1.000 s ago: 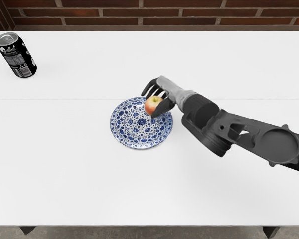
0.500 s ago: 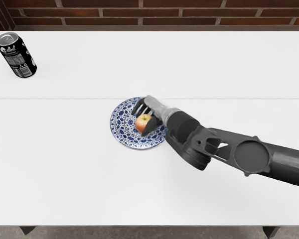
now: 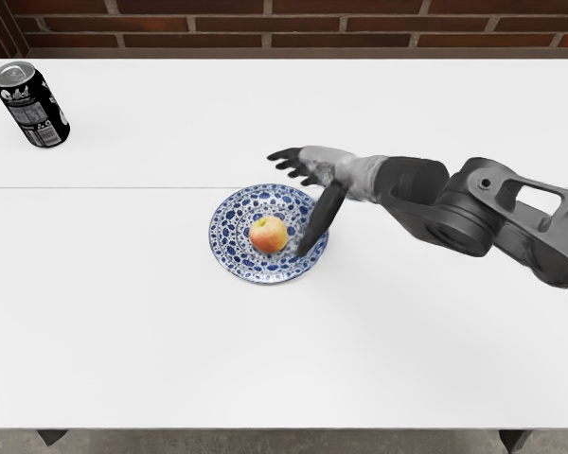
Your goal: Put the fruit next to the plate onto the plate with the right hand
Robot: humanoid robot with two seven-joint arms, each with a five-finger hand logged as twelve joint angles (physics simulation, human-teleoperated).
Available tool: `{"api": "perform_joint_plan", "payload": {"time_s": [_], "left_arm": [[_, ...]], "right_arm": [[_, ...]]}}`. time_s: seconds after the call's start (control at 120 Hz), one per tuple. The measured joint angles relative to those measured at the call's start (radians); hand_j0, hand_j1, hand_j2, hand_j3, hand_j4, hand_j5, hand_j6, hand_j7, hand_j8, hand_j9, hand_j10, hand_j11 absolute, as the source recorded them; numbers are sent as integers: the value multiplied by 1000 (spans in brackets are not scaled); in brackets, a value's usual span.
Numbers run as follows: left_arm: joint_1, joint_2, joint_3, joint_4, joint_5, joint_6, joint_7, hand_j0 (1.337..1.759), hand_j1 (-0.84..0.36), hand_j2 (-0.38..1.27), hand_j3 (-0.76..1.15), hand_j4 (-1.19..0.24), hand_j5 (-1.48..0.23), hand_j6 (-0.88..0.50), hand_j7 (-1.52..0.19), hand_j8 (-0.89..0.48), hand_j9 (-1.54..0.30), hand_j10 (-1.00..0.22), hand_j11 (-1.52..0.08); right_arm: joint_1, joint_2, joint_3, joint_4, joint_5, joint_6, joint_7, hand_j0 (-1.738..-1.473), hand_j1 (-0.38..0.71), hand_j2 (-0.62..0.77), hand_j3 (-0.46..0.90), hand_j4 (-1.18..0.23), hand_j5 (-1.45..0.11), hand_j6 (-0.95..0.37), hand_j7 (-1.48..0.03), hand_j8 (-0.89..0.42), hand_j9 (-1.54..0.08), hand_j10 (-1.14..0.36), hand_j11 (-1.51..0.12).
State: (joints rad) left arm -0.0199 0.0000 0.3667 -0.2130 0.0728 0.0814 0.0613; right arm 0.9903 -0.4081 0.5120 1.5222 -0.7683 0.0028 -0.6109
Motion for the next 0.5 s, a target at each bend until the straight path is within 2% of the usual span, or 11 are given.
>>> {"api": "perform_joint_plan", "payload": {"time_s": [0.133,0.275,0.383,0.5], "left_arm": [[7,0,0,-2,0,-2,0,1658,69,47,0,-233,-304,-233,-304,-233,-304,-233,-304],[3,0,0,-1,0,-3,0,1658,69,47,0,-234,-304,-234,-304,-234,-304,-234,-304],[0,0,1,1,0,-2,0,1658,69,47,0,-233,-304,-233,-304,-233,-304,-233,-304],[2,0,2,1,0,-2,0,1658,69,47,0,-233,-304,-233,-304,-233,-304,-233,-304]], "right_arm": [[-6,-122,106,-31,214,272,6,-1658,-278,3,0,-65,-85,-64,-84,-58,-84,-62,-84],[-17,-265,138,-126,403,513,70,-1658,-291,-2,0,-52,-67,-52,-67,-49,-67,-50,-67],[-52,-329,145,-192,473,574,155,-1658,-296,-4,0,-46,-60,-46,-60,-44,-60,-45,-60],[-74,-363,147,-226,499,597,191,-1658,-300,-5,0,-43,-56,-43,-55,-42,-55,-42,-55]]}}
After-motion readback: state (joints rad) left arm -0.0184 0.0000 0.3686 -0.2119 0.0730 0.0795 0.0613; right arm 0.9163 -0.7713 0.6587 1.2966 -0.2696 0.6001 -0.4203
